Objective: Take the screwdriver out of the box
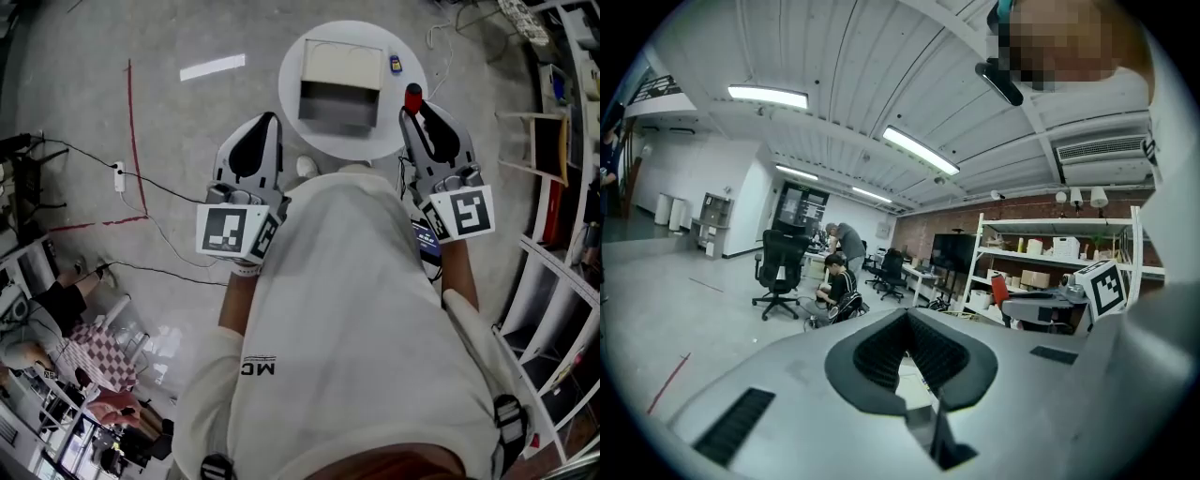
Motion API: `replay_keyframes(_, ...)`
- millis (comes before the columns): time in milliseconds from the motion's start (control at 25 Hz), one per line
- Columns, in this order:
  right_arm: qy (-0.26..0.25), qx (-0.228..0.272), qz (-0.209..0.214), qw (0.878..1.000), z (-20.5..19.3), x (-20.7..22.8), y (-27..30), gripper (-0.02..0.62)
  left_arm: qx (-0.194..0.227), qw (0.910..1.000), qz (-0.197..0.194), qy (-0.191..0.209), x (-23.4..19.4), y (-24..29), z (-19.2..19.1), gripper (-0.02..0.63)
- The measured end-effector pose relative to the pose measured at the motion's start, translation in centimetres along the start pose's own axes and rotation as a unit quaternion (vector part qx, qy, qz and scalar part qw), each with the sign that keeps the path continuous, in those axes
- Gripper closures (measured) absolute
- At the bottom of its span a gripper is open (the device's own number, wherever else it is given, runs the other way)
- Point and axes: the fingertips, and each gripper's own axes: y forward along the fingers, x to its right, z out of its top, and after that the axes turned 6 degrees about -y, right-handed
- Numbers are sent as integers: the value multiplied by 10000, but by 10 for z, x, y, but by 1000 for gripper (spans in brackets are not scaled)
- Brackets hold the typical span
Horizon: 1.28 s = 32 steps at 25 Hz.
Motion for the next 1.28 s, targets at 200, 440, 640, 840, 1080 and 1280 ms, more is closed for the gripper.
replay_keyframes(200, 172, 123, -119, 9997, 1, 3, -12, 449, -29, 9999, -113, 66, 7, 4, -1, 600)
replay_keyframes(440, 137, 151, -32, 9998, 5, -4, -9, 449, -87, 9997, -199, 117, 12, 3, -1, 600)
replay_keyframes(640, 199, 134, 7, 9997, 5, -15, -7, 449, -174, 9996, -224, 73, 15, -2, -6, 600)
replay_keyframes(840, 158, 80, 69, 9998, 3, -23, -8, 449, -246, 9992, -305, 37, 20, -2, -12, 600)
replay_keyframes(1080, 122, 1, 100, 9999, 0, -23, -11, 449, -219, 9992, -336, 20, 26, -3, -11, 600)
replay_keyframes(1280, 179, -14, 161, 9997, -3, -27, -9, 449, -232, 9991, -348, 0, 25, -5, -13, 600)
